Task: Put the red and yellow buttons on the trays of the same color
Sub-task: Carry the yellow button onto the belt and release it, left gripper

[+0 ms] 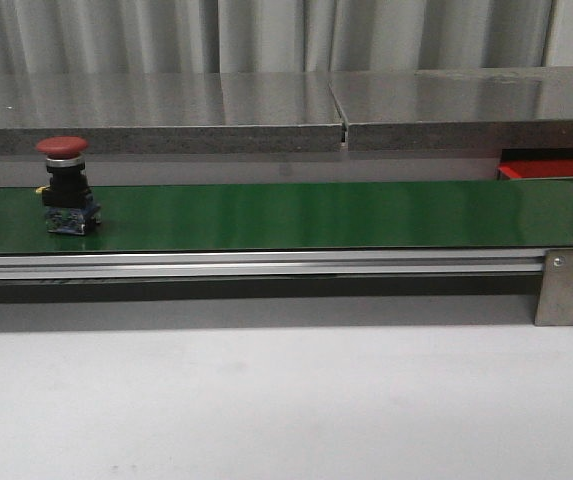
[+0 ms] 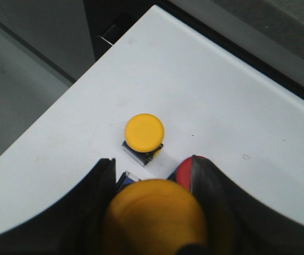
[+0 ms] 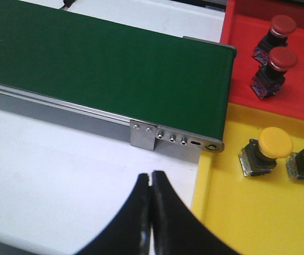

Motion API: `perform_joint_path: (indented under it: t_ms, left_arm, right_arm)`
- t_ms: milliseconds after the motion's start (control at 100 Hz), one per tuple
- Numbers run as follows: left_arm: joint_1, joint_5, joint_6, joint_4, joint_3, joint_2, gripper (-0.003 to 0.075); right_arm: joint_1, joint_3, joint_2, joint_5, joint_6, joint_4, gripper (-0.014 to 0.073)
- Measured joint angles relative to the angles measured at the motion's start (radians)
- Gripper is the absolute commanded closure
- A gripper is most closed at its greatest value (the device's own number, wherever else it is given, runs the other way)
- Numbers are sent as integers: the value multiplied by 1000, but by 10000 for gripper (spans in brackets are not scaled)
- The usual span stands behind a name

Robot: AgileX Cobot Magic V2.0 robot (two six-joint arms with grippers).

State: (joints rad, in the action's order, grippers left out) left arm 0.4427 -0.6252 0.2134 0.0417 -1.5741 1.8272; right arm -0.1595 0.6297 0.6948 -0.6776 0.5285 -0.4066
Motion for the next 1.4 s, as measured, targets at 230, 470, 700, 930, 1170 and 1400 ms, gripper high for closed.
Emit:
perform_joint_path:
  t_ms: [230, 470, 700, 930, 1170, 1400]
  left_arm:
    - [-119, -34, 0, -8, 46, -79, 739]
    - [-240, -22, 0, -18, 179, -130, 739]
    - [-287, 66, 0, -42, 293, -137, 739]
    - [-291, 147, 0, -79, 377, -137, 739]
    - [-291, 155, 0, -84, 389, -129, 738]
    - [-295, 162, 0, -97, 389, -102, 561]
  right_arm:
    - [0, 0, 0, 0, 0, 0, 662]
    - [0, 0, 0, 0, 0, 0, 662]
    - [0, 0, 0, 0, 0, 0, 662]
    - [0, 0, 0, 0, 0, 0, 662]
    - [0, 0, 0, 0, 0, 0, 662]
    - [0, 0, 0, 0, 0, 0, 662]
